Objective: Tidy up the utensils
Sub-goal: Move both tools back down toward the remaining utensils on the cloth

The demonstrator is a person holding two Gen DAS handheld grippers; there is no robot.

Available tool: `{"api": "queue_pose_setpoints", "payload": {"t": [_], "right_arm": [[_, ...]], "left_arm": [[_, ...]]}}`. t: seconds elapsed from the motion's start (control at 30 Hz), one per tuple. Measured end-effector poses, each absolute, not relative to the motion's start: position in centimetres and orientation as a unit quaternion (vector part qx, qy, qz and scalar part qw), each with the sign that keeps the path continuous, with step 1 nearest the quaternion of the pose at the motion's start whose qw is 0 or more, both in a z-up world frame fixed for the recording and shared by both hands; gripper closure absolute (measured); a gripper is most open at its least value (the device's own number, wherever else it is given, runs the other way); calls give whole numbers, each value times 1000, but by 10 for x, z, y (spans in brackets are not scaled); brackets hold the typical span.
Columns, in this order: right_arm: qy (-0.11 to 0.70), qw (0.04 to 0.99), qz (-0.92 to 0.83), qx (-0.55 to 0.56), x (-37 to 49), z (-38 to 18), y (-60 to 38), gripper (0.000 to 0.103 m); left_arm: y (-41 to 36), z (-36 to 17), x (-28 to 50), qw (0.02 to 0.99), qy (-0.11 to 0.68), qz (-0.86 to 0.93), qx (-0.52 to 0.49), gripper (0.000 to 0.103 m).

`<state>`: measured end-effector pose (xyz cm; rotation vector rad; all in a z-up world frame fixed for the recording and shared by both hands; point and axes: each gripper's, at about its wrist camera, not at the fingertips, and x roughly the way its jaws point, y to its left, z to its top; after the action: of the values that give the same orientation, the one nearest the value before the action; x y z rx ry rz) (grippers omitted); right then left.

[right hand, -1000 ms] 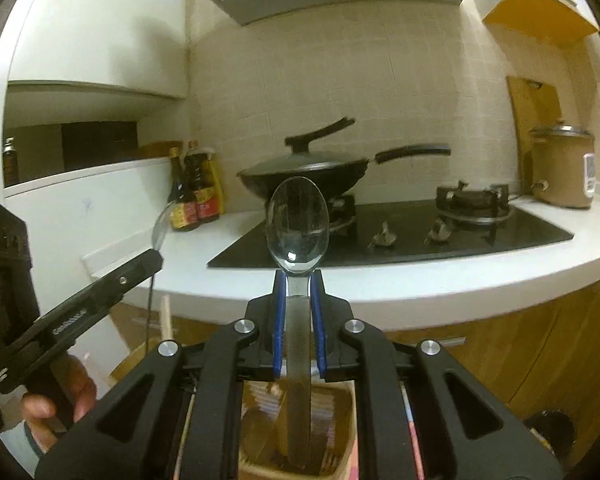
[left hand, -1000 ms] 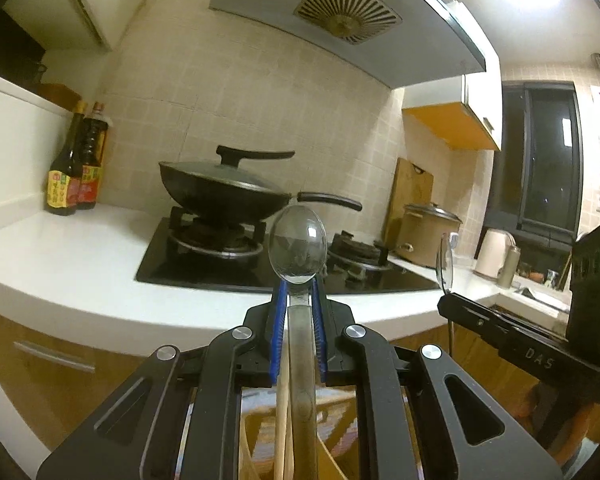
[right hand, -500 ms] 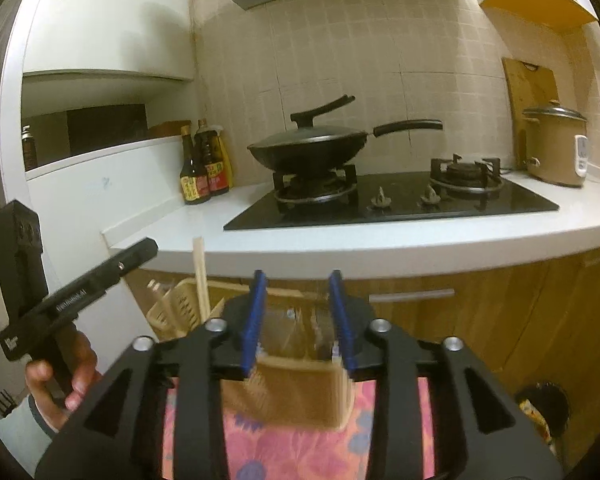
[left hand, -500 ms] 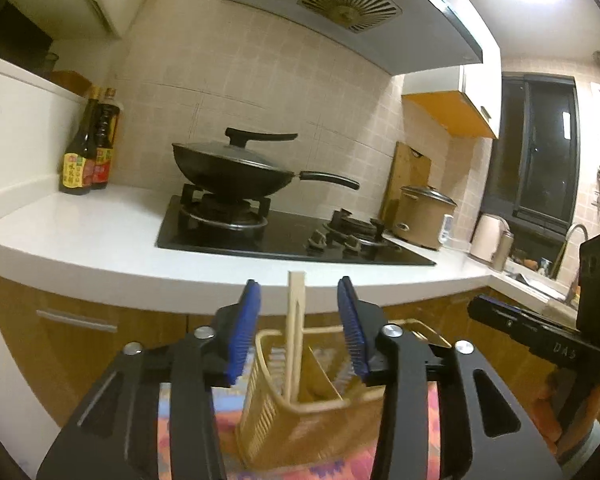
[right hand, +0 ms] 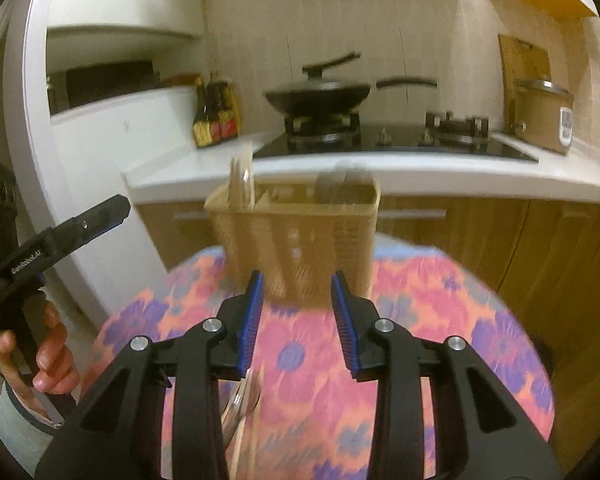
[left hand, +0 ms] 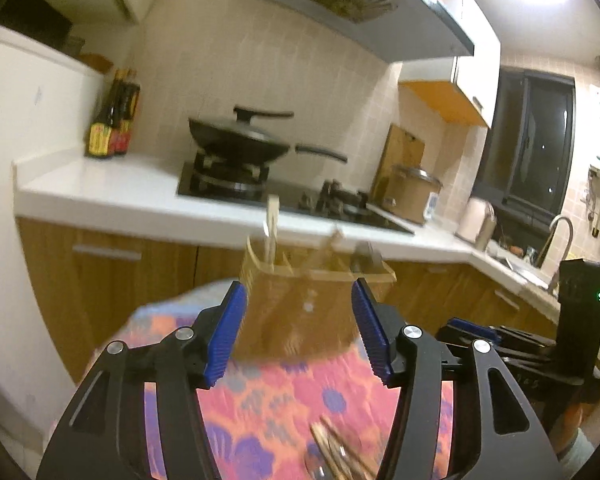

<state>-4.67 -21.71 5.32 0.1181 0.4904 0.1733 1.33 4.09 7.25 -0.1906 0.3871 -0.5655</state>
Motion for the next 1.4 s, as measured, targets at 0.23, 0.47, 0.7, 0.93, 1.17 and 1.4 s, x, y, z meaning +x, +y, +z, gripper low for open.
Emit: {"api": "queue_pose_setpoints", "payload": {"t": [0.23, 0.47, 0.7, 0.93, 1.17, 1.4], "right_arm": [[321, 940, 81, 78, -65, 2, -201, 72], [385, 915, 86, 83, -78, -36, -189, 72], [435, 893, 94, 66, -83, -66, -176, 72], [432, 894, 100, 61, -93, -67, -172, 75], [433, 896, 95, 38, -93, -67, -164, 75], [434, 896, 94, 20, -94, -66, -161, 93]], "left_arm": [[32, 41, -13, 927, 253, -272, -57, 52], [25, -7, -11, 888, 355, -284, -67, 66], [19, -48, -9, 854, 426, -284, -88, 68], [-4, -59, -17, 854, 449, -262, -24, 68], [-16, -56, -21, 859, 449, -246, 18, 68], [-24, -56, -23, 861, 447, -238, 44, 68]]}}
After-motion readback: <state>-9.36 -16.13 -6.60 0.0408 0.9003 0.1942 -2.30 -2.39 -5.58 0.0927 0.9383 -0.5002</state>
